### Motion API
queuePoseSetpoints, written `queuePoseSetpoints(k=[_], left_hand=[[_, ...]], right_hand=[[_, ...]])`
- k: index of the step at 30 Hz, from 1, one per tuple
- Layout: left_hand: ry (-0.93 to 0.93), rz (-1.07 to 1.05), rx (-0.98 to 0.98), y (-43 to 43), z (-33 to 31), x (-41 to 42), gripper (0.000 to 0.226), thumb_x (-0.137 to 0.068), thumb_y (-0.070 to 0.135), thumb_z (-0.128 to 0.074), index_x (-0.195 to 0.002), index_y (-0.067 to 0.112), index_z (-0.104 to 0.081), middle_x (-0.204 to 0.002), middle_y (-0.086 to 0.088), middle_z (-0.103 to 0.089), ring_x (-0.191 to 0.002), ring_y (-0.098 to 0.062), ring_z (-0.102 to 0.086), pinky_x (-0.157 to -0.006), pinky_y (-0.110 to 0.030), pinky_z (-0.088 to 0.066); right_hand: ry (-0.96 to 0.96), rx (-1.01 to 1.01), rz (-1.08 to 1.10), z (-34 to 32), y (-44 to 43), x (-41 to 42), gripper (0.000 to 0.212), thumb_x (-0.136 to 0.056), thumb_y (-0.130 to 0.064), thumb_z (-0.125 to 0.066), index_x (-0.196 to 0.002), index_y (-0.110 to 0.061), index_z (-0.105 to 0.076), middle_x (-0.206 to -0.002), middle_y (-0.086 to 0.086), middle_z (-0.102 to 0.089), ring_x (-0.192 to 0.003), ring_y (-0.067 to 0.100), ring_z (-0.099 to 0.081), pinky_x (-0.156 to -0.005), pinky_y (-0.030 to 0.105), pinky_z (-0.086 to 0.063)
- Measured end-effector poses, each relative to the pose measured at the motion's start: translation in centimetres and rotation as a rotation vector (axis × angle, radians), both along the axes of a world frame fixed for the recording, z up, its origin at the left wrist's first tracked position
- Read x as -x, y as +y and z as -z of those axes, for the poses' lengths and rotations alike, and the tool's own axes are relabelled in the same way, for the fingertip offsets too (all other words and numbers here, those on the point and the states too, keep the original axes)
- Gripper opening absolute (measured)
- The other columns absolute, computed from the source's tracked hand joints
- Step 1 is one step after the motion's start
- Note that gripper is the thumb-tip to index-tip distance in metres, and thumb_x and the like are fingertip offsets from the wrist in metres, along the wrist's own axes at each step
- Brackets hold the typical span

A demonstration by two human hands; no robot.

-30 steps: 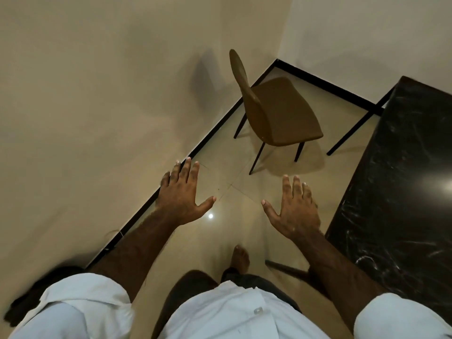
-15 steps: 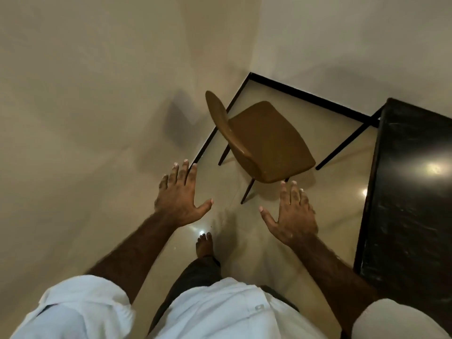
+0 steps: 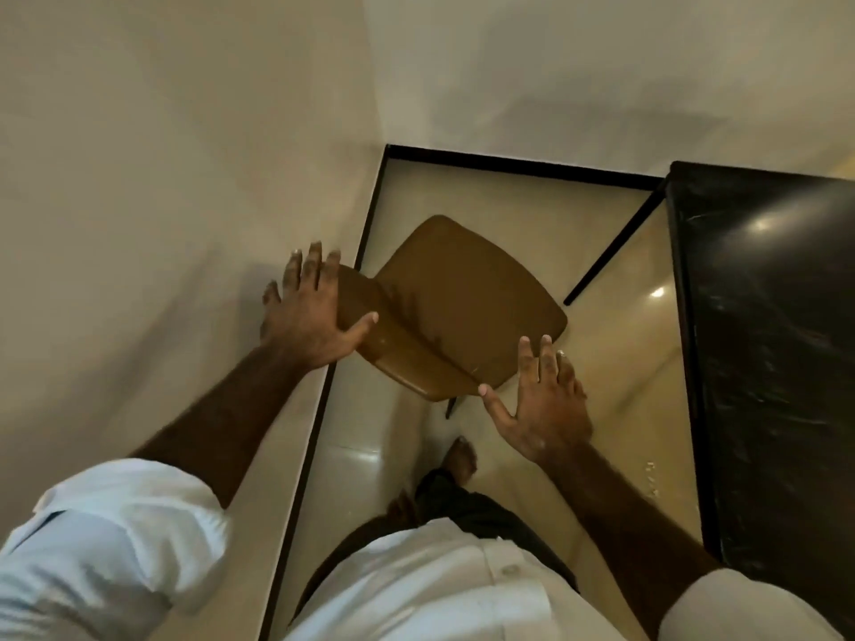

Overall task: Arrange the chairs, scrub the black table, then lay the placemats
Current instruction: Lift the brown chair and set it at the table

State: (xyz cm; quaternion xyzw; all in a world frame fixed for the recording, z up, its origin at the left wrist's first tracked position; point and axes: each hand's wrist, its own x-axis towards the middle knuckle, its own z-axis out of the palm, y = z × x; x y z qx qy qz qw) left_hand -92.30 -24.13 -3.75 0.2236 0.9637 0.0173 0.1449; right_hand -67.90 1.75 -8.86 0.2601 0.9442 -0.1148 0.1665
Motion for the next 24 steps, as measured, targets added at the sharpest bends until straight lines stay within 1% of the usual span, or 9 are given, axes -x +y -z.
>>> queuePoseSetpoints(k=[3, 5, 9, 11, 14, 18, 21, 24], left_hand=[[0.009, 0.012, 0.008, 2.9, 0.7, 4.1, 0.124, -0.089, 0.095, -0.046, -0.175, 0.026, 0.011, -0.184, -0.006, 0.015, -0.17, -0.037, 0.008, -0.129, -0.075, -0.016], [-0.013, 0.034, 0.041, 4.6, 1.2, 6.3, 0.124, -0.089, 0.094, -0.047, -0.175, 0.026, 0.012, -0.184, -0.006, 0.017, -0.17, -0.037, 0.009, -0.13, -0.074, -0.013], [-0.054, 0.064, 0.069, 7.1, 2.2, 9.9, 0.124, -0.09, 0.094, -0.049, -0.175, 0.027, 0.01, -0.185, -0.005, 0.015, -0.17, -0.037, 0.009, -0.13, -0.074, -0.013], [-0.067, 0.082, 0.087, 8.3, 3.0, 12.1, 0.122, -0.09, 0.093, -0.048, -0.176, 0.027, 0.008, -0.185, -0.004, 0.013, -0.171, -0.036, 0.007, -0.131, -0.074, -0.014], [-0.11, 0.127, 0.131, 10.1, 5.0, 15.3, 0.119, -0.091, 0.093, -0.047, -0.176, 0.028, 0.004, -0.186, -0.004, 0.007, -0.171, -0.036, 0.002, -0.13, -0.073, -0.015], [-0.253, 0.197, 0.197, 12.6, 8.8, 19.9, 0.116, -0.091, 0.093, -0.049, -0.176, 0.029, -0.001, -0.186, -0.005, 0.003, -0.17, -0.039, -0.006, -0.129, -0.074, -0.02], [-0.389, 0.228, 0.223, 13.9, 12.3, 23.0, 0.113, -0.088, 0.093, -0.053, -0.175, 0.03, -0.016, -0.185, -0.006, -0.014, -0.166, -0.042, -0.025, -0.126, -0.073, -0.029], [-0.533, 0.196, 0.25, 14.2, 16.1, 26.0, 0.115, -0.084, 0.094, -0.056, -0.173, 0.029, -0.024, -0.182, -0.007, -0.024, -0.163, -0.043, -0.032, -0.126, -0.071, -0.033]], right_hand=[[0.003, -0.005, 0.029, 1.0, 2.6, 2.9, 0.109, -0.097, -0.094, -0.02, -0.177, -0.024, 0.007, -0.185, 0.013, 0.004, -0.17, 0.04, -0.006, -0.132, 0.058, -0.024], [-0.033, 0.006, 0.058, 1.5, 4.2, 4.6, 0.11, -0.095, -0.095, -0.017, -0.176, -0.025, 0.01, -0.185, 0.012, 0.008, -0.17, 0.041, -0.003, -0.133, 0.058, -0.021], [-0.045, 0.037, 0.118, 2.1, 6.1, 7.2, 0.112, -0.094, -0.096, -0.015, -0.175, -0.025, 0.013, -0.184, 0.012, 0.012, -0.17, 0.041, -0.002, -0.133, 0.059, -0.019], [-0.042, 0.058, 0.156, 2.6, 6.7, 8.4, 0.111, -0.095, -0.095, -0.016, -0.176, -0.024, 0.01, -0.184, 0.013, 0.011, -0.17, 0.042, -0.003, -0.132, 0.06, -0.021], [-0.056, 0.097, 0.226, 4.2, 7.0, 9.8, 0.11, -0.095, -0.095, -0.019, -0.176, -0.024, 0.002, -0.184, 0.016, 0.005, -0.168, 0.044, -0.01, -0.129, 0.062, -0.029], [-0.137, 0.164, 0.369, 6.3, 6.4, 12.0, 0.112, -0.094, -0.096, -0.023, -0.176, -0.025, 0.007, -0.184, 0.015, 0.006, -0.167, 0.047, -0.016, -0.126, 0.064, -0.034], [-0.197, 0.233, 0.513, 8.1, 5.8, 13.9, 0.114, -0.094, -0.094, -0.033, -0.175, -0.026, 0.011, -0.184, 0.015, 0.007, -0.163, 0.051, -0.024, -0.118, 0.067, -0.043], [-0.222, 0.32, 0.667, 10.3, 4.9, 15.6, 0.115, -0.097, -0.087, -0.047, -0.175, -0.025, 0.01, -0.184, 0.015, 0.006, -0.16, 0.055, -0.03, -0.114, 0.067, -0.048]])
